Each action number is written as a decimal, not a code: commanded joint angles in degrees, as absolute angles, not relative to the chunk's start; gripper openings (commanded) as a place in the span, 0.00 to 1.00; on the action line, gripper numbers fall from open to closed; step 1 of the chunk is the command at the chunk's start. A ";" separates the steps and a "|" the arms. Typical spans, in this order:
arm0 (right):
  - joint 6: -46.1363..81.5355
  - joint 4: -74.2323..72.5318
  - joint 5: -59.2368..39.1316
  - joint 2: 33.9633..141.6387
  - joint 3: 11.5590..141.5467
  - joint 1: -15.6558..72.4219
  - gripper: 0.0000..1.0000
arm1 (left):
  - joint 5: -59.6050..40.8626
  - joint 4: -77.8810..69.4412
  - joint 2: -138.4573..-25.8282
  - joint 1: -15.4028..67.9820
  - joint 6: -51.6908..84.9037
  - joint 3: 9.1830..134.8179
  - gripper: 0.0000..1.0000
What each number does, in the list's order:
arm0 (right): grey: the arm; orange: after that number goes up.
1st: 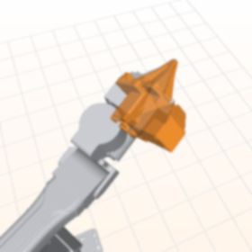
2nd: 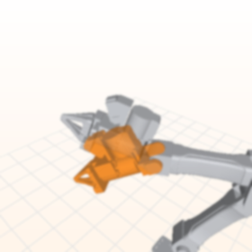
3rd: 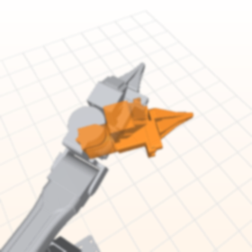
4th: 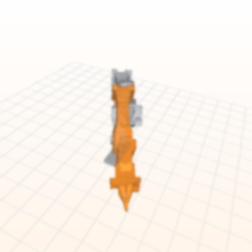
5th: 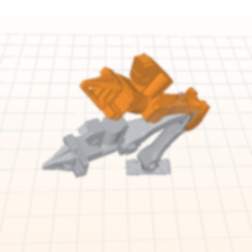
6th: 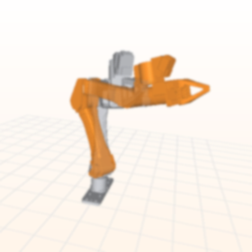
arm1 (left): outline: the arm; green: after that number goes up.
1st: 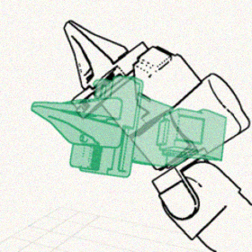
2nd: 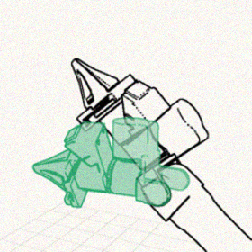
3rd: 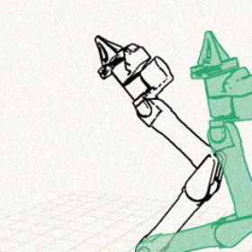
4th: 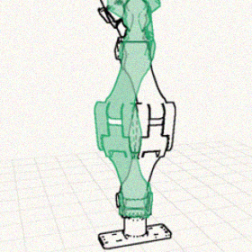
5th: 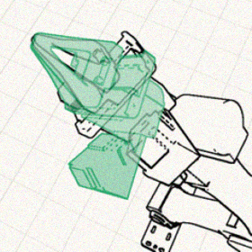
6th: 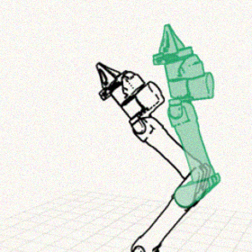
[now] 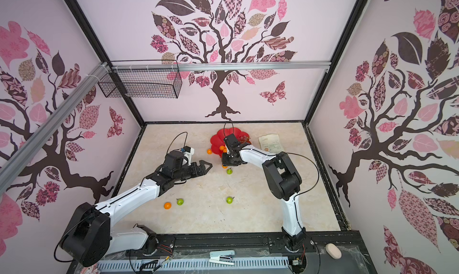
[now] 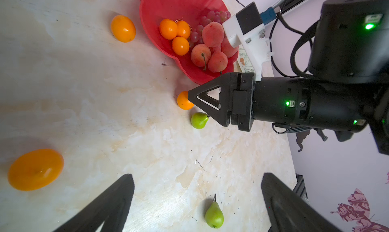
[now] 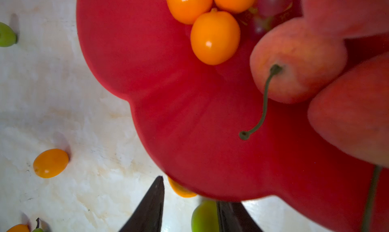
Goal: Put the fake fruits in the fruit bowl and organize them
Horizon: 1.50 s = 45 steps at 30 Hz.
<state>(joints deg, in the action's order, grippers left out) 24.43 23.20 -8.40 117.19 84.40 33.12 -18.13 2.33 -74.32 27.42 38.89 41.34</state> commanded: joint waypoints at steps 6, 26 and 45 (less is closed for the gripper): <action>23.56 25.13 -8.48 121.21 88.11 33.91 0.43 | -18.41 0.84 -74.69 27.63 38.94 39.90 0.98; 22.68 26.04 -8.13 124.63 89.60 33.93 0.43 | -18.63 0.26 -74.71 27.65 39.08 39.38 0.98; 22.19 26.53 -7.42 123.70 89.56 33.98 0.38 | -19.47 0.03 -74.75 27.68 38.67 39.33 0.99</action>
